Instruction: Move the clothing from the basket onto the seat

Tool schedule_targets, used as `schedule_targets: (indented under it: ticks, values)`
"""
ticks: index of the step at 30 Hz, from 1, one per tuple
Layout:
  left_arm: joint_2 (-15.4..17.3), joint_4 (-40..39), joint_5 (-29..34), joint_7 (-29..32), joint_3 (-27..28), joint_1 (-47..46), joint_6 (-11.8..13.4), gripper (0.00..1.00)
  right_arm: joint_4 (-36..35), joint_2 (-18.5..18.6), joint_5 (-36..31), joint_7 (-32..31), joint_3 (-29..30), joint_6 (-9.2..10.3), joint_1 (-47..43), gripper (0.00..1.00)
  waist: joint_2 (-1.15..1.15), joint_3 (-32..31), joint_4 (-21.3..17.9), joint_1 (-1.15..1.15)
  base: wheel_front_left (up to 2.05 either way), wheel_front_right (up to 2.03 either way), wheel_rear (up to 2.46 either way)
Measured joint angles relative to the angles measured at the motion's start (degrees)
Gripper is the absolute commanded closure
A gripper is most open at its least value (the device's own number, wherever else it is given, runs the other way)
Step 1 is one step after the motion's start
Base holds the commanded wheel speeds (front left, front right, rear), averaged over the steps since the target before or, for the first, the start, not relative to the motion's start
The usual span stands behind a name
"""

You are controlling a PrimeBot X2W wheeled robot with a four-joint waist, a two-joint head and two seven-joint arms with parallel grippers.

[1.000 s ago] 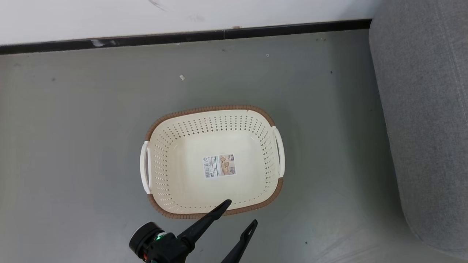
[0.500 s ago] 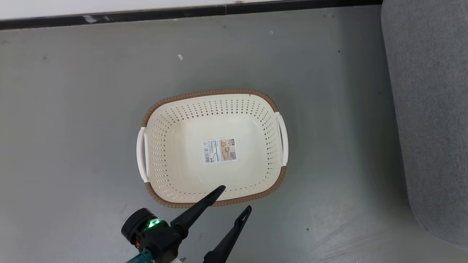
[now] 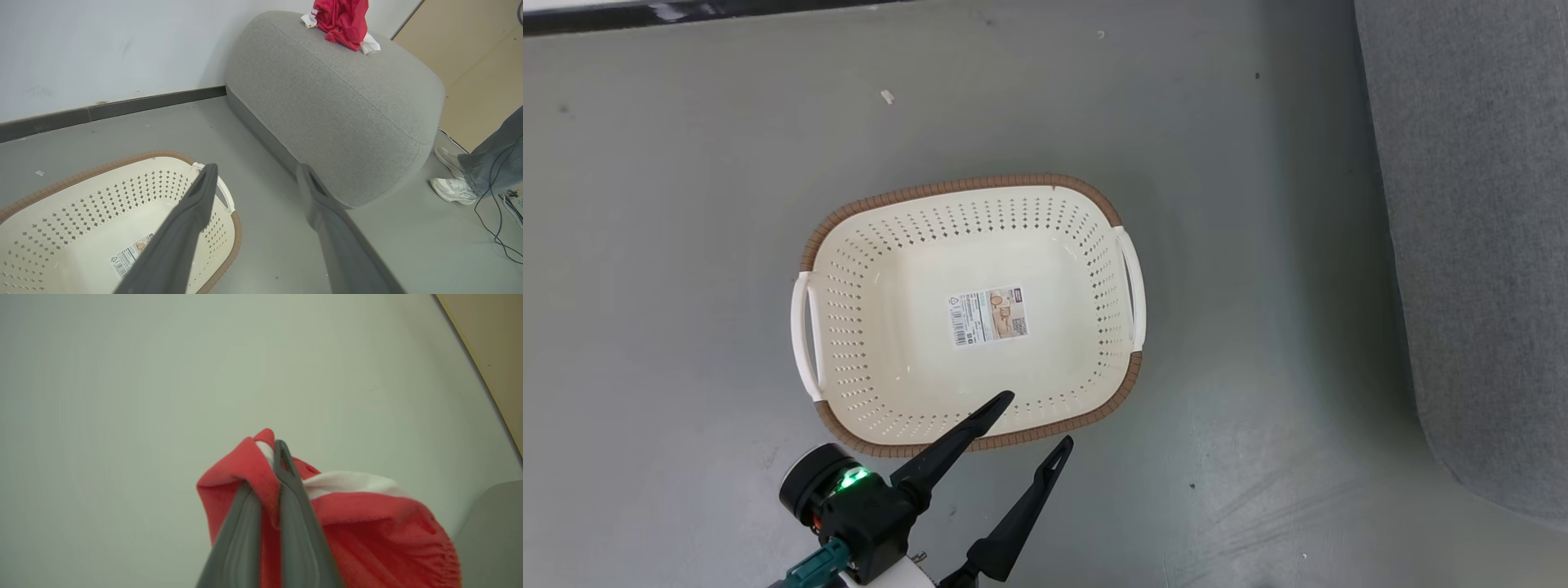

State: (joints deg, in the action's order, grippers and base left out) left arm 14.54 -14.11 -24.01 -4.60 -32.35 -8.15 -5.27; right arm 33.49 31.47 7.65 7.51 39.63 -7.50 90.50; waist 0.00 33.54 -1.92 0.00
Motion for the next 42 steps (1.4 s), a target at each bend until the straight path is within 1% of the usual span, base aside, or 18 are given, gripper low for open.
schedule_targets:
  ticks: [5, 15, 21, 24, 29, 33, 38, 42]
  values:
    - [0.6, -0.1, 0.0, 0.5, 0.1, 0.0, 0.0, 0.00, 1.2, -0.1, -1.3, -0.5, 1.9, 0.00, -0.3, 1.00, 0.00, 1.4, -0.8, 0.00, 0.00, 0.00, 0.00]
    - [1.6, -1.3, 0.0, 1.8, 0.4, 0.0, 0.1, 0.00, 2.0, -1.2, -4.7, -0.5, 0.8, 0.00, -3.3, 1.00, 0.00, 4.5, -1.8, 0.00, 0.00, 0.00, 0.00]
    - [2.0, -2.3, 0.0, 2.6, 0.8, 0.0, 0.1, 0.00, 3.4, -3.7, -4.8, -0.4, 0.9, 0.00, -5.9, 1.00, 0.00, 7.0, -2.2, 0.00, 0.00, 0.00, 0.00]
    - [2.2, -2.9, 0.2, 2.9, 1.1, -0.2, 0.6, 0.00, 4.2, -5.6, -4.8, 0.3, 1.7, 0.00, -7.1, 1.00, 0.00, 8.2, -2.5, 0.00, 0.00, 0.00, 0.00]
    - [2.5, -3.8, 1.5, 3.3, 1.5, -1.6, 0.6, 0.00, 5.6, -8.9, -4.8, 2.0, 2.3, 0.00, -9.4, 1.00, 0.00, 10.3, -3.0, 0.00, 0.00, 0.00, 0.00]
    - [2.6, -4.5, 1.8, 3.4, 2.2, -2.2, 1.0, 0.00, 7.0, -9.5, -5.9, 2.9, 3.0, 0.00, -11.9, 1.00, 0.00, 11.7, -3.5, 0.00, 0.00, 0.00, 0.00]
    - [3.0, -5.0, 2.3, 3.5, 2.5, -3.3, 1.2, 0.00, 9.5, -9.7, -10.2, 3.5, 5.1, 0.00, -16.0, 1.00, 0.00, 13.1, -4.4, 0.00, 0.00, 0.00, 0.00]
    - [3.1, -5.3, 2.6, 3.5, 2.7, -3.9, 1.2, 0.00, 10.7, -11.1, -11.3, 4.2, 5.9, 0.00, -17.2, 1.00, 0.00, 14.0, -5.1, 0.00, 0.00, 0.00, 0.00]
